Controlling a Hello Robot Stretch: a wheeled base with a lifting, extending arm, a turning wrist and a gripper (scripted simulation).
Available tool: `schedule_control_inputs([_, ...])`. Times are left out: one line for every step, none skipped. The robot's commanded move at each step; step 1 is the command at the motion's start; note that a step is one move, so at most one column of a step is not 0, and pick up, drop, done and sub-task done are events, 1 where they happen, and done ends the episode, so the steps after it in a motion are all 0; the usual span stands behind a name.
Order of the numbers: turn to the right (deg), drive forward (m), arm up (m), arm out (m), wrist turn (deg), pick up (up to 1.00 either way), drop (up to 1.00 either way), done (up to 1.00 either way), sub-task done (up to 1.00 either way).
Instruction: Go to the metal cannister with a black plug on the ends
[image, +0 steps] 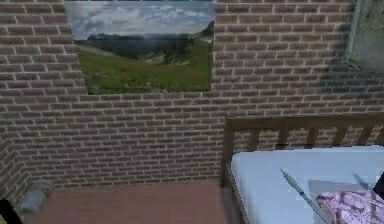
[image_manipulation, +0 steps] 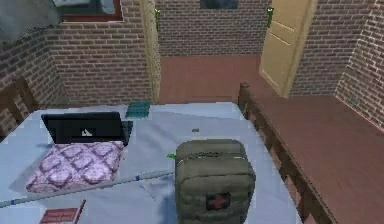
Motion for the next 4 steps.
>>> schedule_control_inputs([0.0,0.6,0.0,0.0,0.0,0.0,0.0,0.0,0.0])
schedule_control_inputs([-45.0,0.0,0.0,0.0,0.0,0.0,0.0,0.0,0.0])
schedule_control_inputs([0.0,0.4,0.0,0.0,0.0,0.0,0.0,0.0,0.0])
schedule_control_inputs([-30.0,0.0,0.0,0.0,0.0,0.0,0.0,0.0,0.0])
